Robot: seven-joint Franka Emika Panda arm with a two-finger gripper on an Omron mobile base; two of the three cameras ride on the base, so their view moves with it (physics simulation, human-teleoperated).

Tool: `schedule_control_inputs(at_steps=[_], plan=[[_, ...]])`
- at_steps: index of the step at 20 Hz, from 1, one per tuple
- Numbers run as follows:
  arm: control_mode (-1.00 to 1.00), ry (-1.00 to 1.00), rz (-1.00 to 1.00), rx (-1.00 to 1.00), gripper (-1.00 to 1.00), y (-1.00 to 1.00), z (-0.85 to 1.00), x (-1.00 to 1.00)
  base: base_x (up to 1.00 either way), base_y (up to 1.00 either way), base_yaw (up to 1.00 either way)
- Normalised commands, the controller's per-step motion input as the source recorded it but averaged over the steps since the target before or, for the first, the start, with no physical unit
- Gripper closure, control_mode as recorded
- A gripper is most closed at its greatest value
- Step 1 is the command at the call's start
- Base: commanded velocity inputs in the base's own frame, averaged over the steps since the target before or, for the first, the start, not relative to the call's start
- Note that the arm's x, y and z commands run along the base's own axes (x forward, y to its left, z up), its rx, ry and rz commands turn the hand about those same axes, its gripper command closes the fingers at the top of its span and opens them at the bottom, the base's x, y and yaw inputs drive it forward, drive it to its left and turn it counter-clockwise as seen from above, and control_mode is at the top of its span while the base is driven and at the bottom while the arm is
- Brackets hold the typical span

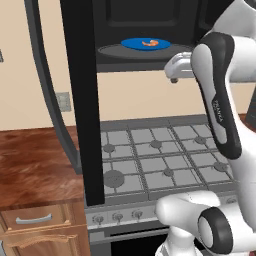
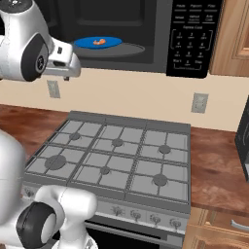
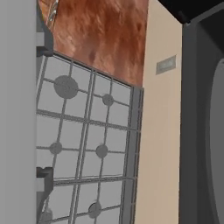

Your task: Transport the shrimp from the fridge to the microwave and turn on the microwave.

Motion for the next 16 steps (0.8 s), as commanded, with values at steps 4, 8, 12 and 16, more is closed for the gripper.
schedule_control_inputs(at_steps=[4, 8, 12, 16], plan=[[-1.0, -0.08, -0.07, 0.13, -1.0, 0.0, 0.0, -0.45, 0.0, 0.0, 0.0], [-1.0, -0.05, -0.07, 0.19, -1.0, 0.0, 0.0, -0.44, 0.0, 0.0, 0.0], [-1.0, -0.03, -0.06, 0.18, -1.0, 0.0, 0.02, -0.46, 0.0, 0.0, 0.0], [-1.0, -0.04, -0.09, 0.15, -1.0, 0.0, 0.02, -0.54, 0.0, 0.0, 0.0]])
